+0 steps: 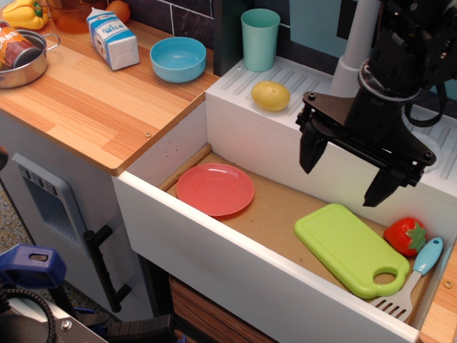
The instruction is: Put potato on plate
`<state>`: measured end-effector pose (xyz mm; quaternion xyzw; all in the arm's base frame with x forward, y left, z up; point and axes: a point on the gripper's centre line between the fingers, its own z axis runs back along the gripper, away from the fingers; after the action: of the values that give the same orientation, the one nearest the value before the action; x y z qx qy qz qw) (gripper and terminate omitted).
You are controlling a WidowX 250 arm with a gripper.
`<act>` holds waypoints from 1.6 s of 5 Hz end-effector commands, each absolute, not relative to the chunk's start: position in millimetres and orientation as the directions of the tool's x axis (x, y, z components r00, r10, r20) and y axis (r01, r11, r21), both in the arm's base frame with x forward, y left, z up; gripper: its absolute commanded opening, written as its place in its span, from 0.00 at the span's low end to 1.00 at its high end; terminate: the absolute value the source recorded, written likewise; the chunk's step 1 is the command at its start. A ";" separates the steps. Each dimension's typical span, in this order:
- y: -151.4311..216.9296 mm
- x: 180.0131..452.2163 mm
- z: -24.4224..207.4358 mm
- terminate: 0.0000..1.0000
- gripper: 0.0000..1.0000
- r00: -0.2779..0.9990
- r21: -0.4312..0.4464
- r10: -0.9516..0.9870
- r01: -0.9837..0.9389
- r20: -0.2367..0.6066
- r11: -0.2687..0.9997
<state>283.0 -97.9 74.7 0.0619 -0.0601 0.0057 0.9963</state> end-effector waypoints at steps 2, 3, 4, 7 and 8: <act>-65.8 295.1 87.8 0.00 1.00 0.993 0.182 -0.003 -0.018 0.115 0.983; -25.3 307.8 82.5 0.00 1.00 0.987 0.199 -0.076 0.047 0.141 0.979; -5.9 328.1 74.6 0.00 1.00 0.977 0.231 -0.106 0.061 0.186 0.971; 31.3 405.7 64.4 0.00 1.00 0.940 0.187 -0.163 0.110 0.299 0.976; 42.3 416.2 71.4 0.00 1.00 0.943 0.167 -0.149 0.102 0.297 0.981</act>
<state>416.1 38.0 56.8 0.0555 -0.1339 -0.0679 0.9871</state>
